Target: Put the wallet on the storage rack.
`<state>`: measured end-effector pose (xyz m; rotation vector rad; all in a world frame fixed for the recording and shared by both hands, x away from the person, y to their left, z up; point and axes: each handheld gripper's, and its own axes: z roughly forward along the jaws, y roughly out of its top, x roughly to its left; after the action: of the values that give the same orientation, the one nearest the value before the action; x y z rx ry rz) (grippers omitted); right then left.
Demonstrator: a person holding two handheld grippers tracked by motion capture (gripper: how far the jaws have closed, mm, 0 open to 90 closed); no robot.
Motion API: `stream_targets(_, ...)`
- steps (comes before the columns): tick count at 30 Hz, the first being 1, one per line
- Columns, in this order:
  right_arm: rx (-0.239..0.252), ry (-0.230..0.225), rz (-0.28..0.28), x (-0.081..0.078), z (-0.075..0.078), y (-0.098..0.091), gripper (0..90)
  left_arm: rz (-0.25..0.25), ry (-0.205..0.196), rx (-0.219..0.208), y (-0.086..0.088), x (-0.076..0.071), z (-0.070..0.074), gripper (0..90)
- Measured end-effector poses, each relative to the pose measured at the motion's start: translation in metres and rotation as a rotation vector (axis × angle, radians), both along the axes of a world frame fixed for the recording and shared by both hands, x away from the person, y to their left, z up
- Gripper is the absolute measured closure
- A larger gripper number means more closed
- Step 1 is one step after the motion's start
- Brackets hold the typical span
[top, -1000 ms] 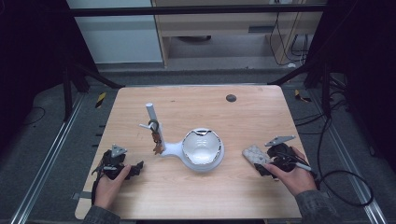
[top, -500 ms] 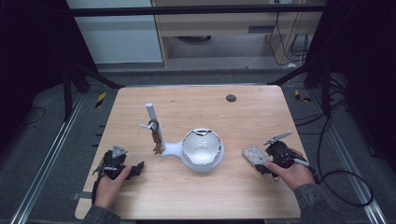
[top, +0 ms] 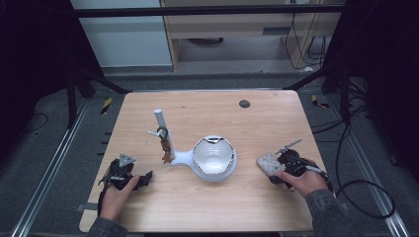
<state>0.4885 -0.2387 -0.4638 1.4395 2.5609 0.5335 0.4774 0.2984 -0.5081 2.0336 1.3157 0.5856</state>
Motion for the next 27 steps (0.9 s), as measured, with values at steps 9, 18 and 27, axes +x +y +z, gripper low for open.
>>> stream_targets(9, -0.009, 0.037, -0.004, 0.0034, -0.0045, -0.0022, 21.3, -0.002, -0.001, 0.002, 0.0, 0.0001, 0.0, 2.1)
stream_targets(18, -0.046, 0.058, 0.004, 0.0055, -0.0078, -0.0002, 24.0, -0.001, -0.001, 0.002, 0.0, 0.0001, 0.0, 2.1)
stream_targets(27, -0.054, 0.066, 0.014, 0.0066, -0.007, 0.0001, 26.5, -0.001, -0.001, 0.001, 0.0, 0.0001, 0.0, 2.1)
